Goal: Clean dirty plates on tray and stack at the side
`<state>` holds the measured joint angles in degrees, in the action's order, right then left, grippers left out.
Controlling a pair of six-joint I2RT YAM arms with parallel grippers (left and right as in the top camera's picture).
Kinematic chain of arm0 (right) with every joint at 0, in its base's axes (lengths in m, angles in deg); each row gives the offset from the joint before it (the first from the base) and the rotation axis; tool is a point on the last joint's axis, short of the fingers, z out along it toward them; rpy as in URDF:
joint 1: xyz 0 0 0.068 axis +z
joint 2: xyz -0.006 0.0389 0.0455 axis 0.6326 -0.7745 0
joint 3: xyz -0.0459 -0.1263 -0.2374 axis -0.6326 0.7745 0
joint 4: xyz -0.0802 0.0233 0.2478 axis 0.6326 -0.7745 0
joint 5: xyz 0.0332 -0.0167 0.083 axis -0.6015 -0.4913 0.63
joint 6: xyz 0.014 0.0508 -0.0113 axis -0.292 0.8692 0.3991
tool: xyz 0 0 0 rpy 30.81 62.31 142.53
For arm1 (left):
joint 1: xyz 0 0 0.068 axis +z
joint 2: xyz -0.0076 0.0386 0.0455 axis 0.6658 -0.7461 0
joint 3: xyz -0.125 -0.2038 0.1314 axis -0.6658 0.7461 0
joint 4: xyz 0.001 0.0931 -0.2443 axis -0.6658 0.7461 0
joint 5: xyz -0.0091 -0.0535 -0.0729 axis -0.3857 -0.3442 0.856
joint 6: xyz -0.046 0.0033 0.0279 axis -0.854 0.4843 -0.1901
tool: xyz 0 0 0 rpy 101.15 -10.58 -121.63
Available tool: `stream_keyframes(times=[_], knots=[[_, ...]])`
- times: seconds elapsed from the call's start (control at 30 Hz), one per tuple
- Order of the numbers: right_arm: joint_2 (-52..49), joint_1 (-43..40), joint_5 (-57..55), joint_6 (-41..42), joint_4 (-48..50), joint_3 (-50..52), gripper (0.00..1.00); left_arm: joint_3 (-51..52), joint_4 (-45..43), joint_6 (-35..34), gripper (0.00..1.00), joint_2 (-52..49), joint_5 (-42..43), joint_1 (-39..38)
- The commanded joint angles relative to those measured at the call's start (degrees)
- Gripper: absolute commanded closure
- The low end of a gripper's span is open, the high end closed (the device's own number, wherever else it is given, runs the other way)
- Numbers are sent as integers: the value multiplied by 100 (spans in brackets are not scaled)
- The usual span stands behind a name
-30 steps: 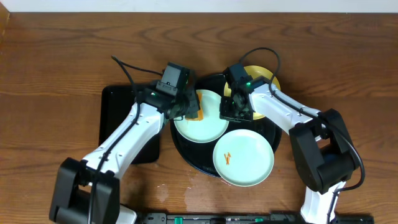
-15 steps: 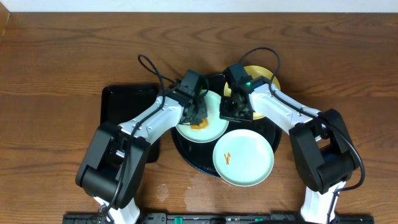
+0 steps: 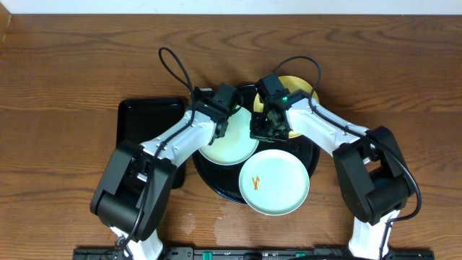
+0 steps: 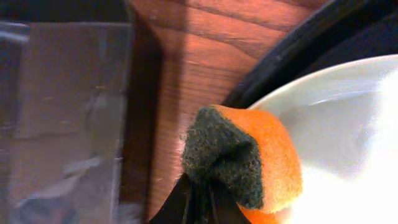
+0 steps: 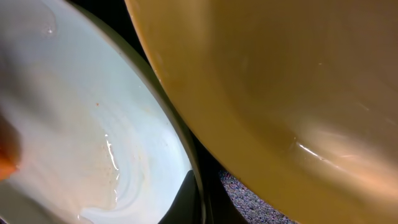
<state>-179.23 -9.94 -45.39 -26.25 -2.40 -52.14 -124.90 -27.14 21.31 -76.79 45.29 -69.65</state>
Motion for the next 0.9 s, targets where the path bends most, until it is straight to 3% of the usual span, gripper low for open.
stream_keyframes(times=[0.0,0.3,0.47,0.63,0.73,0.87], knots=[[-186,-35,-466,76,-153,17,99,-562,498,37,93,-59,-1139,179],[-186,-37,-463,50,-155,17,99,-990,1427,-61,93,844,-737,614],[-186,-37,-374,-321,-79,17,99,-981,1926,0,93,1163,332,1499],[-186,-39,151,-1423,271,17,99,-562,1558,979,92,1047,2190,2253],[-186,-39,367,-1998,422,17,99,-168,1298,1167,93,933,2369,2474],[-186,-44,376,-2024,426,17,99,149,1058,1447,92,826,2380,2592]])
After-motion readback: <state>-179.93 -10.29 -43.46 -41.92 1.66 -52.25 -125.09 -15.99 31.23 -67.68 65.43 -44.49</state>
